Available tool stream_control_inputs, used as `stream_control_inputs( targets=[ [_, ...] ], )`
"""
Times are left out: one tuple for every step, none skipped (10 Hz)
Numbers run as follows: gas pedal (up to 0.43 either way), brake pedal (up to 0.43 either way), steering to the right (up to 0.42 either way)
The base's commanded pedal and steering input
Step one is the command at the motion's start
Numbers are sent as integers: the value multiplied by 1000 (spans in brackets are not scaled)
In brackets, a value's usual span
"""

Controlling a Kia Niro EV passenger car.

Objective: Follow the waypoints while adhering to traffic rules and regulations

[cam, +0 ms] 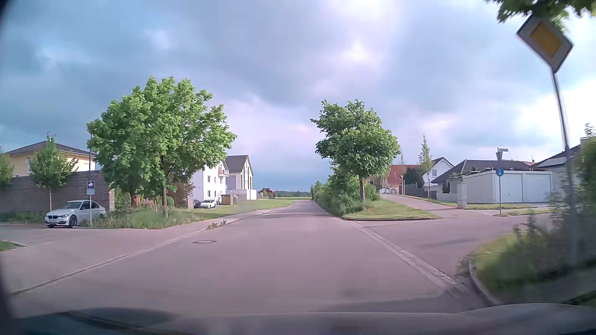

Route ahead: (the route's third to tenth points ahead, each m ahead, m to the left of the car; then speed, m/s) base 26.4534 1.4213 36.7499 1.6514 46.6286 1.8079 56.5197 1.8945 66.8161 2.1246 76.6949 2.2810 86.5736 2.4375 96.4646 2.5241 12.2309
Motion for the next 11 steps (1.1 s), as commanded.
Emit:
stream_control_inputs(
  targets=[
    [177, 0, -2],
    [177, 0, -2],
    [177, 0, -2],
    [177, 0, -2],
    [177, 0, -2],
    [177, 0, -2],
    [177, 0, -2],
    [177, 0, -4],
    [177, 0, -7],
    [177, 0, -9],
    [177, 0, -9]
  ],
)
